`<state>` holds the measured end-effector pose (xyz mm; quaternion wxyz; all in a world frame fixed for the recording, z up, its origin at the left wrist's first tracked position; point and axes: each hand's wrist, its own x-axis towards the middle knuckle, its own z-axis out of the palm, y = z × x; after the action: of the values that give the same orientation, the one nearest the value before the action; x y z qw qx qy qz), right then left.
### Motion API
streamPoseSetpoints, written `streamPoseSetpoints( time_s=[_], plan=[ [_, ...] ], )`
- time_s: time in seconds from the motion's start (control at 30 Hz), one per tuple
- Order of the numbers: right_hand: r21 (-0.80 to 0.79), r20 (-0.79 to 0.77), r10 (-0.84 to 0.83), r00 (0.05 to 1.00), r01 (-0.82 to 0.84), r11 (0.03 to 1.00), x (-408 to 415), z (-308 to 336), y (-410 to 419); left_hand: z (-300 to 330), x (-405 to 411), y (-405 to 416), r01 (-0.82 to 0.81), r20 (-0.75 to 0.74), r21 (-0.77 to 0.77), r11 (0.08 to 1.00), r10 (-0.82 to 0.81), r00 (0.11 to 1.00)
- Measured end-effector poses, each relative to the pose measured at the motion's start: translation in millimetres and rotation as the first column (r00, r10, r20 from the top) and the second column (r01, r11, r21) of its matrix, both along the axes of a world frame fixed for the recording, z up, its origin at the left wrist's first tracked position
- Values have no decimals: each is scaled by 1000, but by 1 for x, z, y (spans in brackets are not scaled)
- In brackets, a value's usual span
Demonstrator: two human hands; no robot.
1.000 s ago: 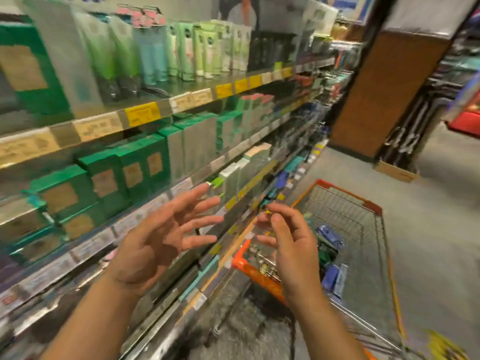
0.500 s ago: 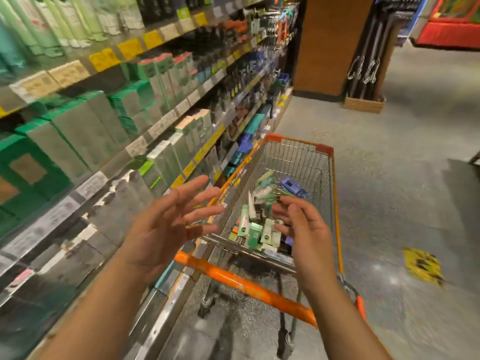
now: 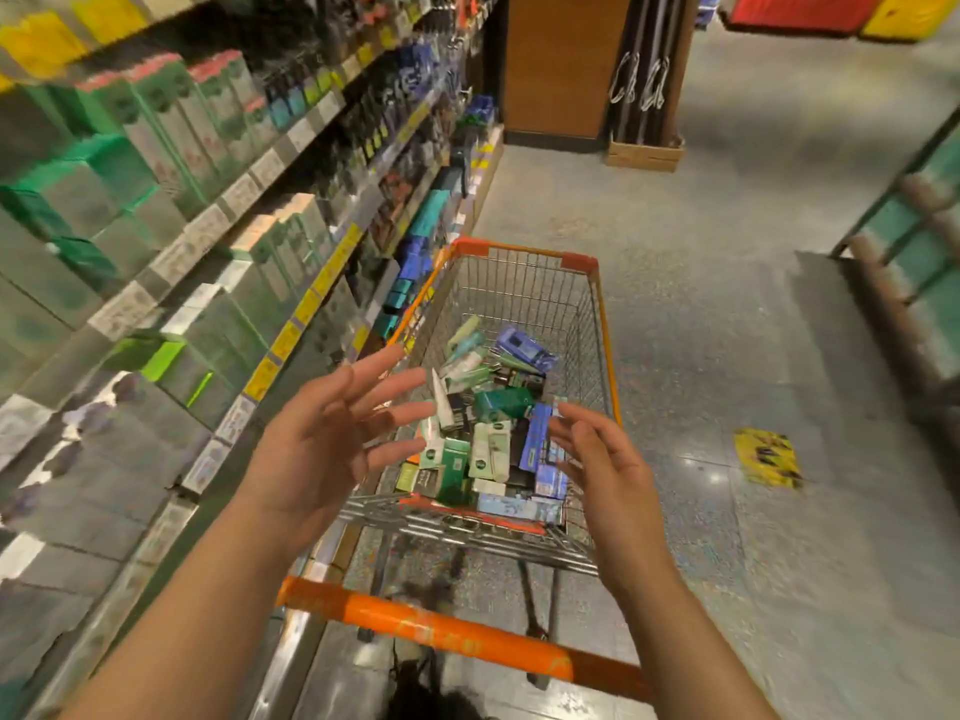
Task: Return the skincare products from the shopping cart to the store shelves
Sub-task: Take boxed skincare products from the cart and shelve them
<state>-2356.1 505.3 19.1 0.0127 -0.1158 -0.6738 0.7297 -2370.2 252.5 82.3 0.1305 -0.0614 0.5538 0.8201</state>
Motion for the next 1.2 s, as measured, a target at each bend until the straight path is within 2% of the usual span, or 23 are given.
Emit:
streamPoseSetpoints(
  time_s=[0.13,0.27,0.57,0.73,0.83,0.97,1.2],
  plan=[
    [86,83,-9,997,2,996,-27,-8,-16,-16,-40,-10,-7,29,39,999,6,1000],
    [131,121,-10,993,-6,991,-55,-18,-41,-41,-78,-26,-24,124,56,998,17,992],
    [234,353,47,934,-137,963,-108,-78,-60,-104,-136,-46,-55,319,66,996,31,947],
    [229,519,96,850,-246,942,-149,-145,-62,-134,-148,-39,-111,403,77,991,71,913],
    [209,576,138,806,-308,928,-172,-196,-68,-149,-154,-31,-191,475,152,970,97,875],
    [235,613,182,769,-397,887,-193,-256,-81,-172,-160,-24,-240,539,148,959,125,833],
    [382,597,178,782,-472,795,-219,-348,-116,-208,-167,-20,-271,628,57,961,177,758]
  ],
)
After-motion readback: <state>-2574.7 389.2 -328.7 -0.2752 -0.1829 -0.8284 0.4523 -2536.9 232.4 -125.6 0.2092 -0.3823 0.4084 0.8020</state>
